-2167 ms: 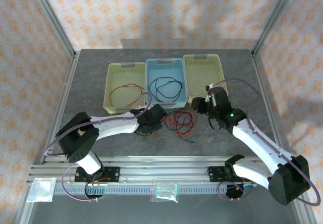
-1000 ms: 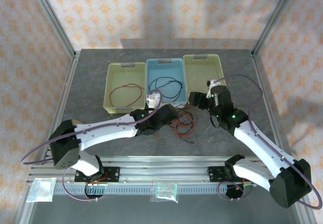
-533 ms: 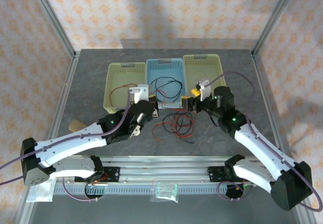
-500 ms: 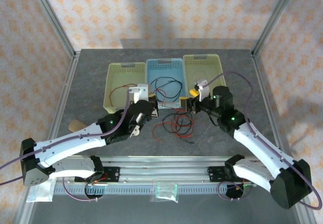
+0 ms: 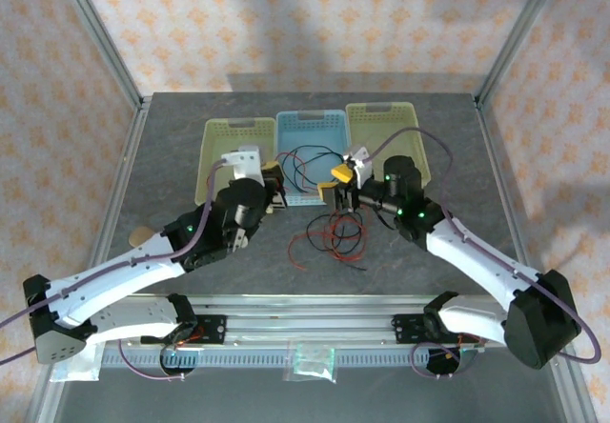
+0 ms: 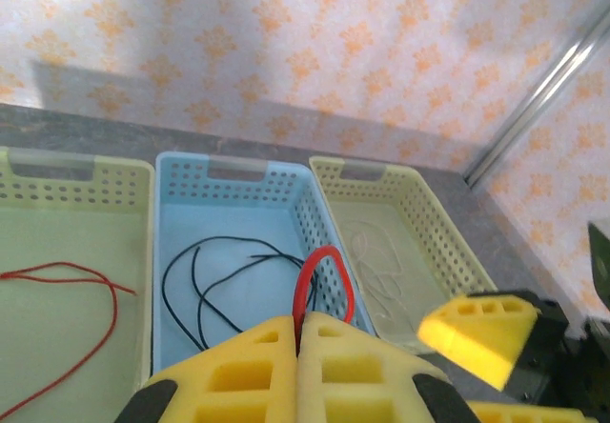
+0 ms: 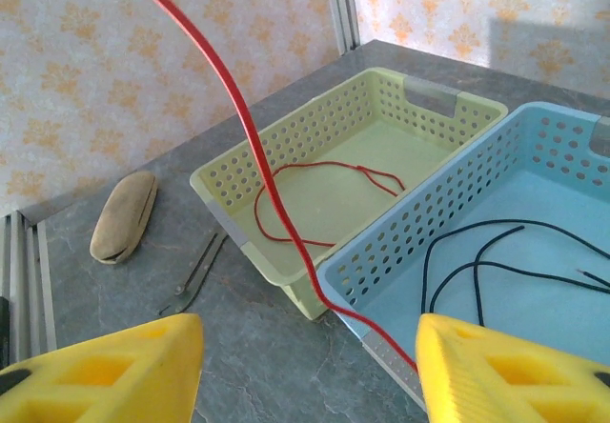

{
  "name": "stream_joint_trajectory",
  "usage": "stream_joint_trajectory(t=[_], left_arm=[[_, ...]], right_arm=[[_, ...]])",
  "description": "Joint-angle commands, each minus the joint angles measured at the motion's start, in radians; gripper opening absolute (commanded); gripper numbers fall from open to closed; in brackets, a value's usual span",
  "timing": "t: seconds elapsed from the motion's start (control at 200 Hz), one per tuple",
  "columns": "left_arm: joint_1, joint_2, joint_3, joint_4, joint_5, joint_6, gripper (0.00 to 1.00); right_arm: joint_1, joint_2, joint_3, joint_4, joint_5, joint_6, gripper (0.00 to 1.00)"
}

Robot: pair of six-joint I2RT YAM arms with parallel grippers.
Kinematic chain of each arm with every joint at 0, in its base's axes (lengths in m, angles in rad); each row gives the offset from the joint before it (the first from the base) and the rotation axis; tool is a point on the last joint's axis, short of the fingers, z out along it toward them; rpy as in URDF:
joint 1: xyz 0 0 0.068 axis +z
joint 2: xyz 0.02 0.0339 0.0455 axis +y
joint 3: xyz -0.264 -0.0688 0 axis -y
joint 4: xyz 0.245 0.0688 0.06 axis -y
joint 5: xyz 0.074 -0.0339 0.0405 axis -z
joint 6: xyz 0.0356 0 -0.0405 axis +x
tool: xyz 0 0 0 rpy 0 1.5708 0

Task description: Untangle the cables

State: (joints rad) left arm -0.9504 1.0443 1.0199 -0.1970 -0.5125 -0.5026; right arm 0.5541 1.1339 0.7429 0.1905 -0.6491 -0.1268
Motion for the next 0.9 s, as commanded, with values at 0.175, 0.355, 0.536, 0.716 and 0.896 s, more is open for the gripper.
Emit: stream_joint_trajectory(t=[0.175, 0.355, 0.536, 0.716, 0.896], left_arm=[[0.052, -0.031, 0.133, 0.042, 0.109, 0.079, 0.0], [0.053, -0.033, 0.16, 0.053, 0.141, 0.094, 0.0], [0.055, -0.05, 0.162, 0.074, 0.154, 0.096, 0.0], [0.058, -0.045, 0.191, 0.096, 0.177, 0.102, 0.0], [0.061, -0.028, 0.246, 0.094, 0.202, 0.111, 0.0]], right_arm=[[0.01, -0.028, 0.0, 0.043, 0.01, 0.017, 0.6], [0.011, 0.016, 0.025, 0.092, 0.06, 0.05, 0.6], [0.012, 0.088, 0.053, 0.091, 0.028, 0.059, 0.57], [0.014, 0.12, 0.029, 0.11, 0.0, 0.083, 0.54], [0.015, 0.165, 0.003, 0.168, 0.035, 0.144, 0.49]])
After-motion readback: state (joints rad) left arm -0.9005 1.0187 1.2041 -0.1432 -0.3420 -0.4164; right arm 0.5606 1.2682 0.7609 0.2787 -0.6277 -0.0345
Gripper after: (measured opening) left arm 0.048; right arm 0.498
